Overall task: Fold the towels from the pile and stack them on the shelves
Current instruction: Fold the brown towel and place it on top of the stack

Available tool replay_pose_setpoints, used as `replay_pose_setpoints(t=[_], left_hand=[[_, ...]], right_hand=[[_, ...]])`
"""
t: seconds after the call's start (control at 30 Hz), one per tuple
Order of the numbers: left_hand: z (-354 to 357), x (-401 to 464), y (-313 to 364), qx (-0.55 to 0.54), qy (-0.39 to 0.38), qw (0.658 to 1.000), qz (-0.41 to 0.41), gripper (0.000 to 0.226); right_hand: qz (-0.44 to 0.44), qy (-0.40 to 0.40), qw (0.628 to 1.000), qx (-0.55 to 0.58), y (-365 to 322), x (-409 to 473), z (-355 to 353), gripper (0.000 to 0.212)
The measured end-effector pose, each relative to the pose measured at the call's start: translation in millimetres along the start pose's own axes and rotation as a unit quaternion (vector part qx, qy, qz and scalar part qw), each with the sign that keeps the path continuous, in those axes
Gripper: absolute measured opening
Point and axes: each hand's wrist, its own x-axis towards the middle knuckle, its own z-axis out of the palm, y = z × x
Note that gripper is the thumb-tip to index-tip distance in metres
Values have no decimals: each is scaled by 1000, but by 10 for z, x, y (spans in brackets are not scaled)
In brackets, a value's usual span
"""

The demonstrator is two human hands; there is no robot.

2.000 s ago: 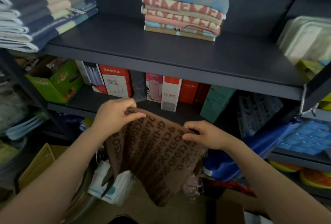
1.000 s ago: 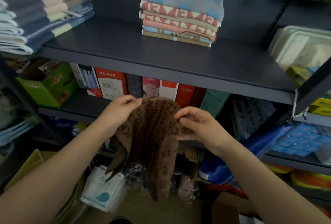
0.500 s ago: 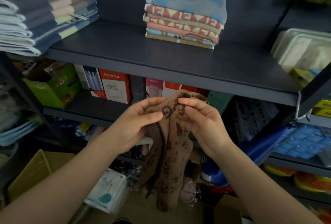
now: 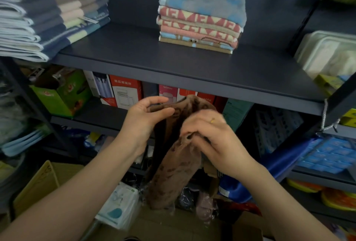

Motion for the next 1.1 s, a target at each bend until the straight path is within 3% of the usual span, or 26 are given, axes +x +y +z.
replay_pose_setpoints(t=[0.07,0.17,0.4,0.57,0.7,0.8,0.93,1.1], left_hand=[[65,-42,40,10,-42,999,-3,22],[134,-120,87,18,-94,995,-5,18],[155,-180,94,17,-104,994,-15,24],[116,-175,124,-1,-97,995,15,28],[86,-190,125,-41,-145,988,14,23],[66,-211,124,-72,-179,981,0,27],[84,-204,127,-73,-161,984,-13,25],[134,-145,140,-18,-96,995,27,26]], right_hand=[[-3,-12,999,31,-65,26,23,19],[23,43,999,-10,-72,75,54,21],[79,45,995,-43,-65,106,88,21],[88,114,987,-66,-29,123,72,22],[86,146,984,-51,-4,125,67,15],[62,179,978,-90,-2,125,87,22],[25,202,969,-142,40,115,143,17],[-18,183,977,-109,-31,130,157,20]])
